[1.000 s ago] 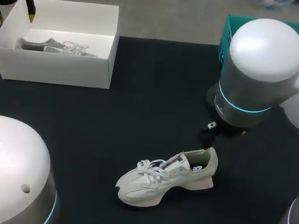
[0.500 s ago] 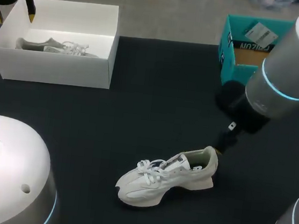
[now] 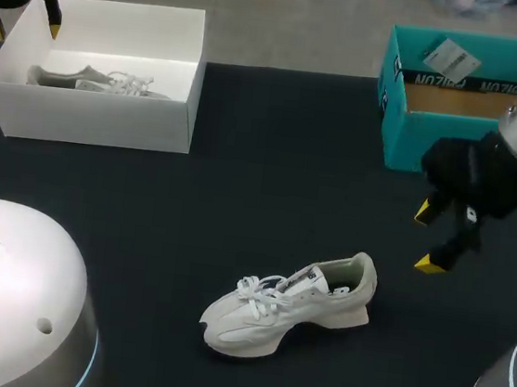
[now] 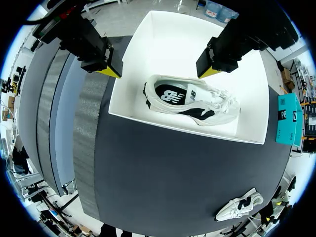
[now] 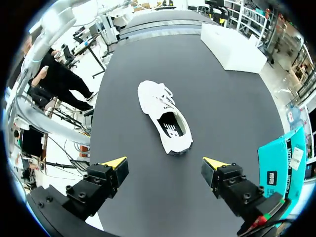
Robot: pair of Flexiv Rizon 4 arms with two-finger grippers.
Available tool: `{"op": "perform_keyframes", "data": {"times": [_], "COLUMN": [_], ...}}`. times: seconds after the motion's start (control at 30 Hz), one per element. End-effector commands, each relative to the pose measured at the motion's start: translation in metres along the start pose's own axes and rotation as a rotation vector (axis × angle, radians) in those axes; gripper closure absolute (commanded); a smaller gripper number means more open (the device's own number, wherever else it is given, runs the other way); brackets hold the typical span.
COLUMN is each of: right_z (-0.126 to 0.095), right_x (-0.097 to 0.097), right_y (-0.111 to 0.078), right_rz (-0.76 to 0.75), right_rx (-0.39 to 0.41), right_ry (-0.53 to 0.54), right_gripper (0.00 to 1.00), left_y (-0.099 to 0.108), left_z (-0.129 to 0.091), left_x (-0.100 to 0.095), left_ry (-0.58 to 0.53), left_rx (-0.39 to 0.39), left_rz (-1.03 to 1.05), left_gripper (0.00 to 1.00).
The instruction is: Take the shoe out of the shoebox, open the shoe tongue, remove and reinsert the insole, then place the shoe into the shoebox
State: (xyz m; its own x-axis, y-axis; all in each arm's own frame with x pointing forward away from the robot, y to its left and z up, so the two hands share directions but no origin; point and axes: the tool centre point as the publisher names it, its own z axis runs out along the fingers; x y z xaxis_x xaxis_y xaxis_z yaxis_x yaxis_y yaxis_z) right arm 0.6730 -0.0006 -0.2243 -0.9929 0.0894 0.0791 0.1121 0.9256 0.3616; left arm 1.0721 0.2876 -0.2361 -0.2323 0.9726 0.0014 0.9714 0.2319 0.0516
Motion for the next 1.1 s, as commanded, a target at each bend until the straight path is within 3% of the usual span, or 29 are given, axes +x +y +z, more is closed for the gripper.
{"op": "perform_keyframes", "data": {"times": [0.03, 0.1, 0.23, 0.6, 1.1], "right_z": [0.002, 0.002, 0.007, 0.003, 0.003], "right_x": [0.003, 0.003, -0.006, -0.014, -0.013], "right_y": [-0.009, -0.009, -0.024, -0.077, -0.078], "right_rz": [-0.379, -0.379, -0.404, -0.108, -0.095], "right_rx": [-0.332, -0.332, -0.405, -0.43, -0.433], "right_ry": [0.056, 0.056, -0.03, -0.197, -0.195], "right_gripper": [0.0, 0.0, 0.0, 0.0, 0.0], "left_y": [0.0, 0.0, 0.0, 0.0, 0.0], "left_z": [-0.001, -0.001, -0.001, -0.001, -0.001], "left_x": [0.001, 0.001, 0.001, 0.001, 0.001], "left_ry": [0.001, 0.001, 0.001, 0.001, 0.001], "left_rx": [0.001, 0.001, 0.001, 0.001, 0.001], "left_rz": [0.001, 0.001, 0.001, 0.001, 0.001], "left_gripper": [0.0, 0.0, 0.0, 0.0, 0.0]}}
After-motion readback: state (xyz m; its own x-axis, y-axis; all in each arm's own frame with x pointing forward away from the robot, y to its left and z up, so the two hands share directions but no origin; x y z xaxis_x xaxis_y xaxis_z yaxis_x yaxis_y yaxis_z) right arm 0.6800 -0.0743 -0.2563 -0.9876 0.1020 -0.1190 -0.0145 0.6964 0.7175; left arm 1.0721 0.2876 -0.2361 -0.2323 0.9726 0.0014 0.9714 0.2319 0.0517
